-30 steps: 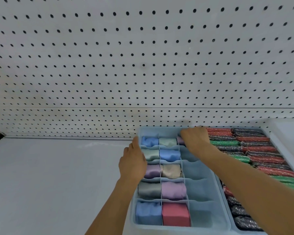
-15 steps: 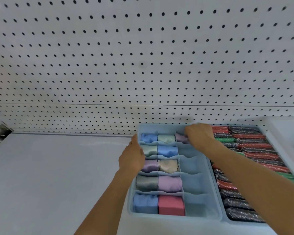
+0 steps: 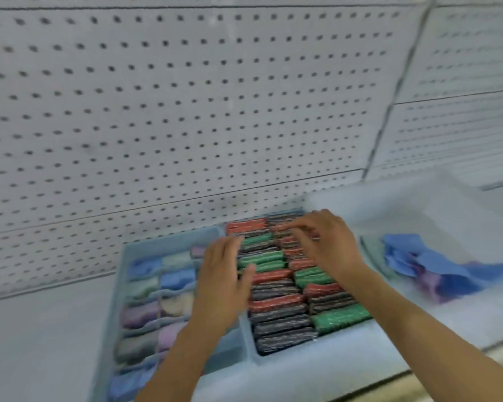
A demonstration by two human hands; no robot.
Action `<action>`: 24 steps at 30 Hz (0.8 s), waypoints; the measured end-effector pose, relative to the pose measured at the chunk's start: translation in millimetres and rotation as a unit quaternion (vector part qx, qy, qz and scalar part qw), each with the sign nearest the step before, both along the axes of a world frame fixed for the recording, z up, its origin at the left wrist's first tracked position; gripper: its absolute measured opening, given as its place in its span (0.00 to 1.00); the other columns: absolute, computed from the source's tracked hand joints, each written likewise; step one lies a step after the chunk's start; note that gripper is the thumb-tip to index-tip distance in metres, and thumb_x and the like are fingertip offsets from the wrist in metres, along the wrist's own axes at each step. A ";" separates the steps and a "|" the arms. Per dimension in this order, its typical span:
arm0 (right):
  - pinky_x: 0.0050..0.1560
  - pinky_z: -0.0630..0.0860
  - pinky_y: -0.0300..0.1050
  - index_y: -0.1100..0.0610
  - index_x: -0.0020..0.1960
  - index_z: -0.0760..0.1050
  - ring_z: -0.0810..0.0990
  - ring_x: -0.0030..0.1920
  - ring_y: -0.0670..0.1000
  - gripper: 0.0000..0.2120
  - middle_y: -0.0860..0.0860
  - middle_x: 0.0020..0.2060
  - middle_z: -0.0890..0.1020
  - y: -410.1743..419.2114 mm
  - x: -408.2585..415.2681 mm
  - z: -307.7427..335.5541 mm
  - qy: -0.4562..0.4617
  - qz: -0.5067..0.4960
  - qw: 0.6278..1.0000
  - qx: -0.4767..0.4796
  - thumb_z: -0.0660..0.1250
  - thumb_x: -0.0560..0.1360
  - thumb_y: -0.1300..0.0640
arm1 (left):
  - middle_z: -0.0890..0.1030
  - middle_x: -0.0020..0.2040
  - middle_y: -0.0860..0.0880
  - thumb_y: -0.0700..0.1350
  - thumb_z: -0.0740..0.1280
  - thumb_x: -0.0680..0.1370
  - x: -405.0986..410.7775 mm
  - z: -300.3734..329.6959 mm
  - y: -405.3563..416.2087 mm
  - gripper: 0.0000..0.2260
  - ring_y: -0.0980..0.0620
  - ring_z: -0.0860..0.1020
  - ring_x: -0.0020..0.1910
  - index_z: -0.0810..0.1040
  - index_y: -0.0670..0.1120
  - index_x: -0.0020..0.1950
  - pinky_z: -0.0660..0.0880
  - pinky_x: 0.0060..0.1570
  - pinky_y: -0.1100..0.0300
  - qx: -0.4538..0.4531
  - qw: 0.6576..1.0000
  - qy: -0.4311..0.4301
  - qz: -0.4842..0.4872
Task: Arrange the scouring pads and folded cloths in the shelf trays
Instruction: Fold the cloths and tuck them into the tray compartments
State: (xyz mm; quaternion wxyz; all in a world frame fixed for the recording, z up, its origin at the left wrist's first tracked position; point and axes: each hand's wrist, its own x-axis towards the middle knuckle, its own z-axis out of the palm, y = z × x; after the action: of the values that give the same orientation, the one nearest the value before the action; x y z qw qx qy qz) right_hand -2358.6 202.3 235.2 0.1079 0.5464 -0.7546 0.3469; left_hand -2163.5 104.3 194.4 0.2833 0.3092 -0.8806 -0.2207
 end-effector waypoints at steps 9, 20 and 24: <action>0.43 0.74 0.38 0.50 0.44 0.80 0.81 0.49 0.52 0.07 0.48 0.46 0.83 77.5 -145.5 -18.5 -0.053 -0.152 0.869 0.467 0.70 0.67 0.50 | 0.61 0.78 0.54 0.53 0.55 0.83 -121.0 15.0 76.6 0.21 0.54 0.51 0.78 0.65 0.50 0.75 0.49 0.77 0.53 -0.035 0.956 -0.085 -0.278; 0.35 0.67 0.41 0.55 0.37 0.73 0.77 0.37 0.52 0.05 0.50 0.34 0.76 54.3 -136.2 -38.0 -0.041 -0.088 0.870 0.483 0.66 0.69 0.54 | 0.63 0.76 0.58 0.52 0.61 0.82 -126.7 24.9 83.3 0.19 0.63 0.53 0.76 0.68 0.54 0.73 0.52 0.76 0.57 0.149 0.945 -0.099 -0.273; 0.24 0.57 0.36 0.62 0.32 0.74 0.63 0.23 0.48 0.10 0.50 0.21 0.69 62.6 -131.8 9.3 -0.458 -0.073 0.877 0.125 0.70 0.70 0.60 | 0.64 0.74 0.61 0.58 0.68 0.76 -122.1 46.5 76.9 0.29 0.63 0.62 0.70 0.62 0.58 0.75 0.61 0.73 0.54 0.255 0.949 -0.026 -0.183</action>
State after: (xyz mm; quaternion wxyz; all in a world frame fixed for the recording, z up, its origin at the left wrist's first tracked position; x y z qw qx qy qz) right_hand -2490.5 264.9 244.5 -0.2937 0.2789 -0.7947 0.4521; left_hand -2285.7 181.2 240.9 0.1264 0.2101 -0.8437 -0.4775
